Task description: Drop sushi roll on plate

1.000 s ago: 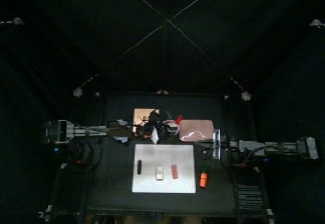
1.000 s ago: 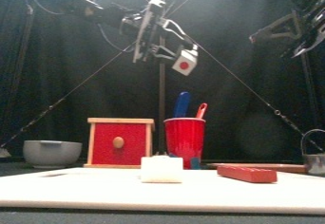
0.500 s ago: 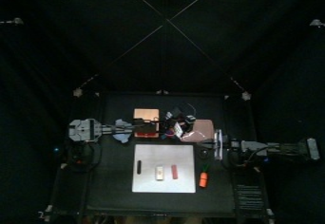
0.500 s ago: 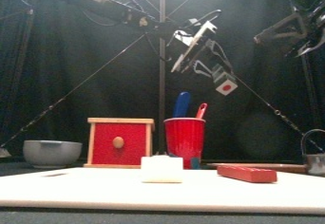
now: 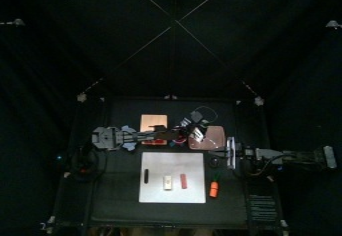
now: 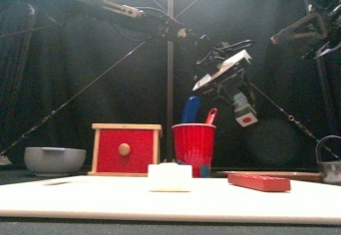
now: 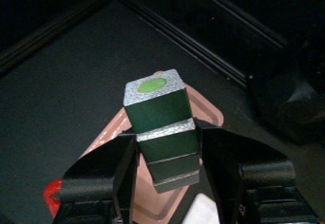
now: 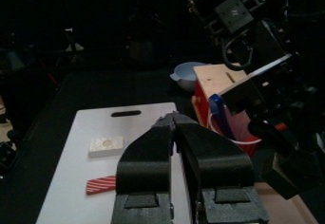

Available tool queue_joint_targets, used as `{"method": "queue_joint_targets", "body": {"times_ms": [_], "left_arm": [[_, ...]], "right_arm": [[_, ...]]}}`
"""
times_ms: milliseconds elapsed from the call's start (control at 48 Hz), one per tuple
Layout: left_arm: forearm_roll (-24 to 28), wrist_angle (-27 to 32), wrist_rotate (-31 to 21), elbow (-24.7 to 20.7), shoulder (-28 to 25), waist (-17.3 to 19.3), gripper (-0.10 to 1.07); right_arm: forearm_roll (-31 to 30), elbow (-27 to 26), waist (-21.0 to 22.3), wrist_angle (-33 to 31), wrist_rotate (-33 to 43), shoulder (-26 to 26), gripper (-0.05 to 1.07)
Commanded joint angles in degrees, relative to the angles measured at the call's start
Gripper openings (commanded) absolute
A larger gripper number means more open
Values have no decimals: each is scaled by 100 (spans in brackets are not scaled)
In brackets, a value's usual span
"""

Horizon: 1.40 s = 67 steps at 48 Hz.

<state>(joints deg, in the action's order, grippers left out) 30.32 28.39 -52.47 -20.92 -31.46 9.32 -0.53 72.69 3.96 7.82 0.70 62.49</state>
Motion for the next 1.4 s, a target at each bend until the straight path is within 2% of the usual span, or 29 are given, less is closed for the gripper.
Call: {"method": "queue_joint_targets", "body": {"times_ms": [0, 250, 375, 646, 917, 1083, 1375], "left_arm": [[-448, 114, 334, -378, -44, -44, 68], [-1811, 281, 1459, -800, -431, -18, 74], [-2039, 325, 1617, -940, -598, 0, 78], [-2030, 448, 1644, -1011, -738, 0, 84], [-2013, 431, 1635, -1011, -765, 132, 97], [-1960, 439, 1652, -1011, -721, 211, 97], [-1099, 527, 1775, -791, -149, 158, 97]], "right_arm": [[0, -105, -18, -44, -9, -70, 2], [0, -105, -26, -53, 0, -70, 2], [0, -123, -26, -62, 0, -70, 2], [0, -123, -62, -62, 0, -79, 2], [0, -105, -62, -53, 0, -88, 2], [0, -88, -62, -62, 0, -97, 2], [9, -79, -62, -62, 0, -105, 2]]}}
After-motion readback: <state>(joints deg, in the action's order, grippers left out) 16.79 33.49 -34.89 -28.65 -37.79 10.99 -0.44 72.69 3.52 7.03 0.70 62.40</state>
